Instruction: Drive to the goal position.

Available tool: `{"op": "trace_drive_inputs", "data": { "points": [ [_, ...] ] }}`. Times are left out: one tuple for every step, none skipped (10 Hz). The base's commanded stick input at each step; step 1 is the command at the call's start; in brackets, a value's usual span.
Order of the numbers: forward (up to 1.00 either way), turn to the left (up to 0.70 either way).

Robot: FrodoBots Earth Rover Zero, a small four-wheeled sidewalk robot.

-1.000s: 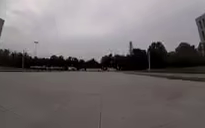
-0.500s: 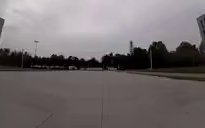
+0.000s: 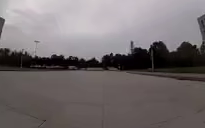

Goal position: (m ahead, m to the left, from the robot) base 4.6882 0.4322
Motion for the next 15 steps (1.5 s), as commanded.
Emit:
{"op": "trace_drive_inputs", "data": {
  "points": [
    [0.70,0.01],
    [0.70,0.01],
    [0.70,0.01],
    [0.70,0.01],
    [0.70,0.01],
    [0.70,0.01],
    [0.70,0.01],
    [0.70,0.01],
    [0.70,0.01],
    [0.70,0.01],
    [0.70,0.01],
    [0.70,0.01],
    [0.70,0.01],
    [0.70,0.01],
    [0.70,0.01]
  ]
}}
